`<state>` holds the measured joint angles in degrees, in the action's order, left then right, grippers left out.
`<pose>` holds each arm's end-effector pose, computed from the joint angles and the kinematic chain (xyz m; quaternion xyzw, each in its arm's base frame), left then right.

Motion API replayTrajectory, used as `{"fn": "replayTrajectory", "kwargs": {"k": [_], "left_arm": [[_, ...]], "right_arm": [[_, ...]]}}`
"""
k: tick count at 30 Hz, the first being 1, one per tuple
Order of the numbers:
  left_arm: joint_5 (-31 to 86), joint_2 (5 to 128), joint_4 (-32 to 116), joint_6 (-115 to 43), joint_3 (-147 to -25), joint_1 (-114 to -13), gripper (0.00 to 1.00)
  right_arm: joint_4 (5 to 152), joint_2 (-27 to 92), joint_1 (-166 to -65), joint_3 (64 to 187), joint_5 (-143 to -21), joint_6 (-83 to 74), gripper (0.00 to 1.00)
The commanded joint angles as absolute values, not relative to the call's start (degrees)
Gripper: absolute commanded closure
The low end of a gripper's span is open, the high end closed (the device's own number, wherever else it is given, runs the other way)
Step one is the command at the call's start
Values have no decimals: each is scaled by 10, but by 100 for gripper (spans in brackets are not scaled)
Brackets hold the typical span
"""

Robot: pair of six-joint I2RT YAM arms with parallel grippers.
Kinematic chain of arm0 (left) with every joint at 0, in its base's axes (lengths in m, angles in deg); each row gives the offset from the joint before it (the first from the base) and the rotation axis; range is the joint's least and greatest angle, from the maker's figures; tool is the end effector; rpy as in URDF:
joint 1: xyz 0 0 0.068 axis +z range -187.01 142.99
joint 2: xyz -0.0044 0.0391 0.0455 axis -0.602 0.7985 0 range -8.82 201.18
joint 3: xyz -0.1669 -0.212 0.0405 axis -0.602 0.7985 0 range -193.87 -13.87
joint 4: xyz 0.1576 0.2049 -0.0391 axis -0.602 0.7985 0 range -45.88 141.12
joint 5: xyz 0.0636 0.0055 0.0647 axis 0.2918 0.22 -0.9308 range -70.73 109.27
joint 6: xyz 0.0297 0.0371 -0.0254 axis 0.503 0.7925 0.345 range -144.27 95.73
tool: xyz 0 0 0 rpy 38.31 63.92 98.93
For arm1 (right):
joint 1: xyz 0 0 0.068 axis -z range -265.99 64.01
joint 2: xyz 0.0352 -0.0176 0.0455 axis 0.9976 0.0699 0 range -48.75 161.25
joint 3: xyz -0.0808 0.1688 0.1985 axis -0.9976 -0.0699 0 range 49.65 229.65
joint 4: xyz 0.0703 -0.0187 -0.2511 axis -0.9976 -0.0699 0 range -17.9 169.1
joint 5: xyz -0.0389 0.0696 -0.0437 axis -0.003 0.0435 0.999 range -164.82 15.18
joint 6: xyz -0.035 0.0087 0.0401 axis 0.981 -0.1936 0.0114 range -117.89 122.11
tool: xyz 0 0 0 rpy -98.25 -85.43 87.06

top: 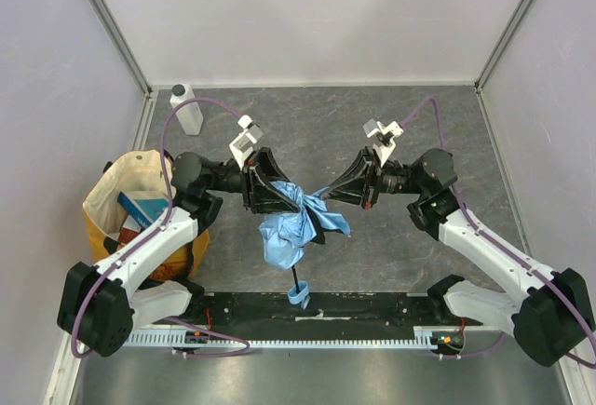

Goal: Put away the umbrella

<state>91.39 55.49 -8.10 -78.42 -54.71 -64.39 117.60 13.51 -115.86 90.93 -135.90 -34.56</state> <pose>0.1875 -0.1353 0.3498 0.3974 0.5179 -0.6814 0.3311 0.1877 0.1437 0.3429 -0.3789 0.5325 0.6323 0.4160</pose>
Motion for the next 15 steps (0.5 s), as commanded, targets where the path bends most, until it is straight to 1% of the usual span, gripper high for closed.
{"fn": "replayTrajectory", "kwargs": {"k": [1, 2, 4, 6, 8, 10, 13, 15], "left_arm": [[871, 523, 66, -667, -570, -640, 98], [854, 515, 158, -613, -579, -638, 98], [819, 505, 254, -538, -598, -638, 98], [804, 505, 274, -525, -601, -632, 98], [776, 509, 284, -528, -601, -629, 98], [754, 511, 284, -534, -600, -629, 98], [708, 508, 285, -540, -598, -629, 98], [672, 512, 321, -529, -612, -633, 98]], "right_arm": [[1167, 91, -1160, 899, -1286, -377, 100], [1151, 76, -1161, 894, -1275, -381, 100], [1153, 53, -1161, 883, -1264, -407, 100], [1181, 30, -1161, 876, -1253, -450, 100], [1254, 30, -1167, 860, -1244, -534, 100], [1287, 34, -1179, 852, -1226, -589, 100], [1342, 50, -1190, 849, -1220, -650, 100], [1350, 59, -1204, 859, -1216, -669, 100]]}}
